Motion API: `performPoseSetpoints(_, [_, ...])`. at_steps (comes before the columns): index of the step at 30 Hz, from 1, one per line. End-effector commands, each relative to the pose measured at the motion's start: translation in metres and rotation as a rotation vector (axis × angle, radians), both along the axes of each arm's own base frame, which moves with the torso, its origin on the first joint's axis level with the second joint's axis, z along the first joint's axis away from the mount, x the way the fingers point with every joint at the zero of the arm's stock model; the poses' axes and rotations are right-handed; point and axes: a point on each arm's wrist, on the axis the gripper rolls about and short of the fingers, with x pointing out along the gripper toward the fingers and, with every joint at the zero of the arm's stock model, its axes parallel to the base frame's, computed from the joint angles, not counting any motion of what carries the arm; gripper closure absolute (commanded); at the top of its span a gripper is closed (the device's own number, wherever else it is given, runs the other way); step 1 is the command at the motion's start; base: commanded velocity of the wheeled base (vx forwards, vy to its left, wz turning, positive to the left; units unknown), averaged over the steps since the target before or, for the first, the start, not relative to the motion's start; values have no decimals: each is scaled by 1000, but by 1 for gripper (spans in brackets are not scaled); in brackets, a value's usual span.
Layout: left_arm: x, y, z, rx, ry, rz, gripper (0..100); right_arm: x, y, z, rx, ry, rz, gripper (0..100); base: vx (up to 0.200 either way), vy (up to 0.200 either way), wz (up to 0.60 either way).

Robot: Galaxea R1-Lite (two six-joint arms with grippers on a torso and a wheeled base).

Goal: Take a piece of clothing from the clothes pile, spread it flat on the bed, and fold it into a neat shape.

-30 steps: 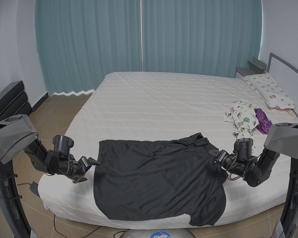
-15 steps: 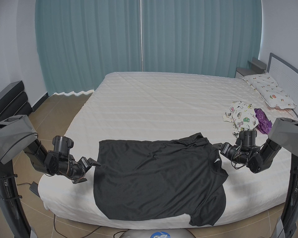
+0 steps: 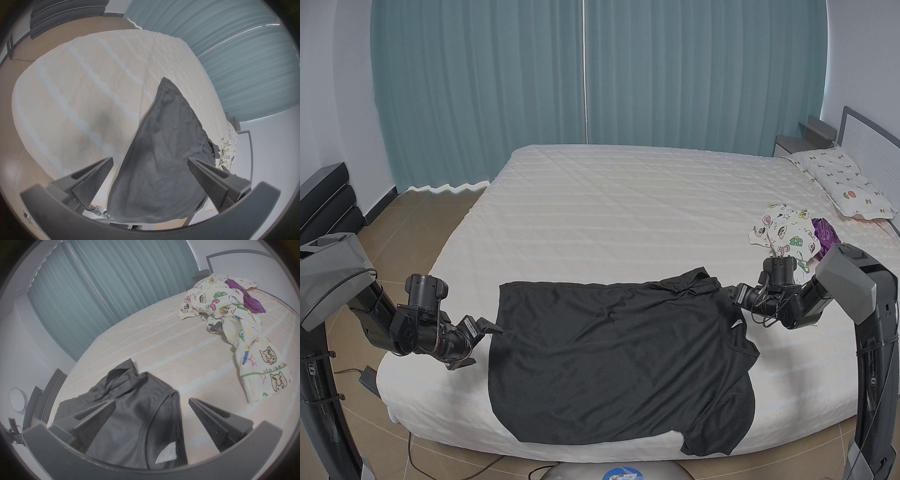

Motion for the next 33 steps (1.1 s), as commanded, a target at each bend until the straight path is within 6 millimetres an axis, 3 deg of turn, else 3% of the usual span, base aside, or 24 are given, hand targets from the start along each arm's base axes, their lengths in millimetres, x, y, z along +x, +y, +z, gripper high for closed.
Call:
performPoseSetpoints(1, [0,0,-1,-2,3,3,0,13,-7,-38,-5,29,-25,0,0,0,0])
performPoseSetpoints(3, [0,0,-1,-2,3,3,0,16,-7,-39,4,24,-31,0,0,0,0])
performPoseSetpoints(4, [0,0,-1,-2,3,3,0,18,-6,-40,13,27,-35,100,0,0,0])
performPoseSetpoints(10, [0,0,-1,-3,4,4,0,23,-6,-44,35,17,-49,100,0,0,0])
performPoseSetpoints(21, [13,1,10,19,-55,30,0,30,-15,-15,150,-105,-127,100,0,0,0])
performPoseSetpoints(23, [36,0,21,24,-120,87,0,25,-14,-20,148,-96,-132,100,0,0,0])
performPoseSetpoints(31, [91,-1,15,26,-195,106,0,10,-6,-23,138,-103,-117,100,0,0,0])
performPoseSetpoints(32, [99,-1,11,31,-190,106,0,9,-6,-23,138,-101,-117,0,0,0,0])
performPoseSetpoints(33, [106,-2,9,31,-184,104,0,7,-6,-23,134,-100,-117,0,0,0,0])
